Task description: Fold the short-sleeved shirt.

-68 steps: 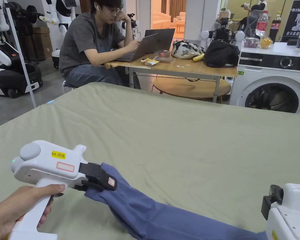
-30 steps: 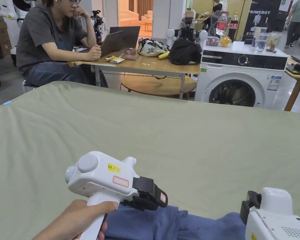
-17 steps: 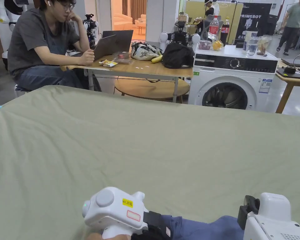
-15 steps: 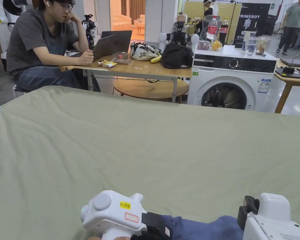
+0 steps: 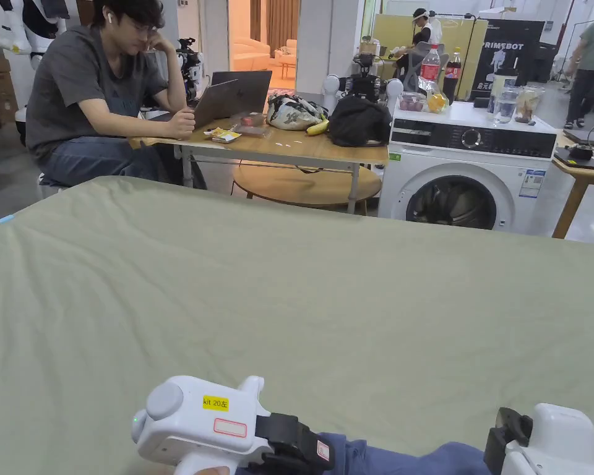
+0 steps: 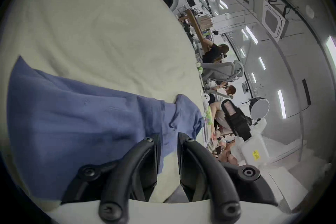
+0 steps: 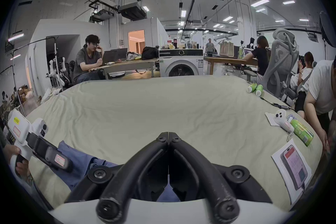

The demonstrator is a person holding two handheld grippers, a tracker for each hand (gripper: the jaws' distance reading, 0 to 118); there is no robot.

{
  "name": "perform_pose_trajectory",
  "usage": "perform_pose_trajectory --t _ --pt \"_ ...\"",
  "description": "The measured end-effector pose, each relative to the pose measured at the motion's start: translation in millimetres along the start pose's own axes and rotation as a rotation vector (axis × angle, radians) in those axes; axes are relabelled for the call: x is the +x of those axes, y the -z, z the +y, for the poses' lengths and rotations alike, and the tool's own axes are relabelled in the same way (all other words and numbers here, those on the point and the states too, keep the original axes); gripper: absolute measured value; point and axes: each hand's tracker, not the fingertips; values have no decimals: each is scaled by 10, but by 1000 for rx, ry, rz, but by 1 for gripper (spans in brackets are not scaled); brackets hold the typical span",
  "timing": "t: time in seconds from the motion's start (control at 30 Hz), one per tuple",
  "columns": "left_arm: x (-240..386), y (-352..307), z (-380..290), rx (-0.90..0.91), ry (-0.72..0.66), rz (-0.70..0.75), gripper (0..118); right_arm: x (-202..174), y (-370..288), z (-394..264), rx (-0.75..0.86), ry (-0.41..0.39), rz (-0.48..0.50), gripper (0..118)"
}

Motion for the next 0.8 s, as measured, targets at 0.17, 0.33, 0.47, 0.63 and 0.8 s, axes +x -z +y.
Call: perform_pose_trajectory --t 0.17,0.33,0.47,0.63,0.8 --pt "67 -399 32 31 14 57 15 -19 -2 30 3 -1 6 0" --pt "-123 -1049 101 170 32 57 46 -82 -10 60 12 -5 21 0" --pt "-408 -1394 77 271 19 131 58 -164 3 78 15 -16 36 0" --pt "-750 -1253 75 131 -27 238 58 -247 27 58 8 -21 51 0" --pt "-1074 -887 95 35 -53 142 33 -265 38 35 -2 -30 58 0"
